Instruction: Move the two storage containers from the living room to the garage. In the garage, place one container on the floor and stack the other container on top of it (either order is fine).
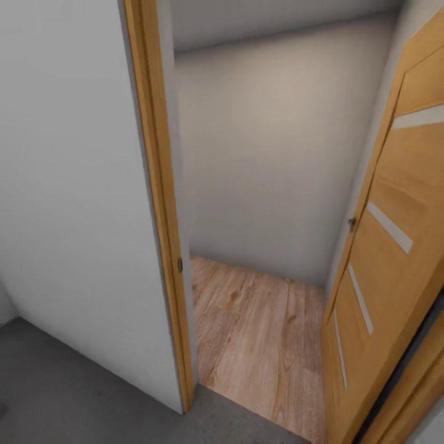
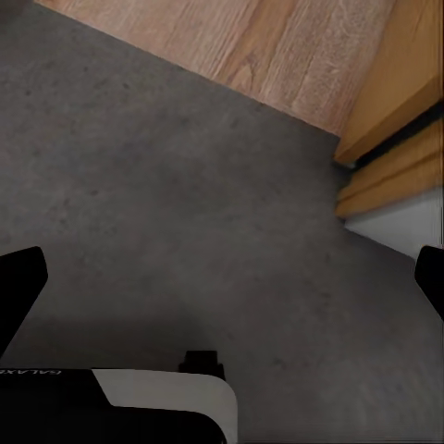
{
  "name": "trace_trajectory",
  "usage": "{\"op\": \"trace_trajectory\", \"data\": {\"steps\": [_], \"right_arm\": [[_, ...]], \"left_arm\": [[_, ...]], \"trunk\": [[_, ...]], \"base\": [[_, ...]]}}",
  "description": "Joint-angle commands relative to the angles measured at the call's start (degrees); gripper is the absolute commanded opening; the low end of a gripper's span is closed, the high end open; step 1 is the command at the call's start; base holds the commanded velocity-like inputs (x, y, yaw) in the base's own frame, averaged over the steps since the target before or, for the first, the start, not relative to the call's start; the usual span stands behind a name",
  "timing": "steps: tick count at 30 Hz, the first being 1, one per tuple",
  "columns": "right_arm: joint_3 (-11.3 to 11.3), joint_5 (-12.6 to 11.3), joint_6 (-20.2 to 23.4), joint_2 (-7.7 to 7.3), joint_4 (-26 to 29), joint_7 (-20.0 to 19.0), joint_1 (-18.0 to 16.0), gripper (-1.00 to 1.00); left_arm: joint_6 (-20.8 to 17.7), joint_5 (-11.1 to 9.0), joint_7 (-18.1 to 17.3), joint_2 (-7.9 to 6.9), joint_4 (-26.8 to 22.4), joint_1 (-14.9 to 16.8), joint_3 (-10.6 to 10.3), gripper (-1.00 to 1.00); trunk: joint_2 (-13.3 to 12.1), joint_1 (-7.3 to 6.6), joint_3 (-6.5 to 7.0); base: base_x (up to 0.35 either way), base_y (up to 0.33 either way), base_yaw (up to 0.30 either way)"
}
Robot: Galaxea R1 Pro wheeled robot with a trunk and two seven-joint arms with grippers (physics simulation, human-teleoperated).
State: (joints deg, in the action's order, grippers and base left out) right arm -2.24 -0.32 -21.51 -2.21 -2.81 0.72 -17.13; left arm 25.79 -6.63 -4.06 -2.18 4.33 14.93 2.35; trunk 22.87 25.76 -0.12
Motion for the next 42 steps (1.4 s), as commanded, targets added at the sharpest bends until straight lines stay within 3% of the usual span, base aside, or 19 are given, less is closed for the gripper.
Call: {"op": "trace_trajectory", "data": {"steps": [1, 34, 42], "right_arm": [[-0.2, 0.0, -0.4, 0.01, -0.3, 0.1, -0.1, 1.00], [-0.3, 0.1, -0.4, -0.02, -0.3, 0.1, -0.1, 1.00], [-0.3, 0.1, -0.4, -0.05, -0.2, 0.1, -0.1, 1.00]], "left_arm": [[0.3, -0.5, -0.4, -0.02, 0.2, 0.1, 0.2, 1.00], [0.3, -0.5, -0.9, -0.16, 0.2, 0.1, 0.2, 1.00], [0.2, -0.5, -0.7, -0.50, 0.2, 0.1, 0.2, 1.00]], "trunk": [[0.0, 0.02, -0.02], [0.0, 0.02, -0.02], [0.0, 0.02, -0.02]], "base": [[0.000, 0.000, -0.277], [0.000, 0.000, -0.275], [0.168, 0.098, -0.251]]}}
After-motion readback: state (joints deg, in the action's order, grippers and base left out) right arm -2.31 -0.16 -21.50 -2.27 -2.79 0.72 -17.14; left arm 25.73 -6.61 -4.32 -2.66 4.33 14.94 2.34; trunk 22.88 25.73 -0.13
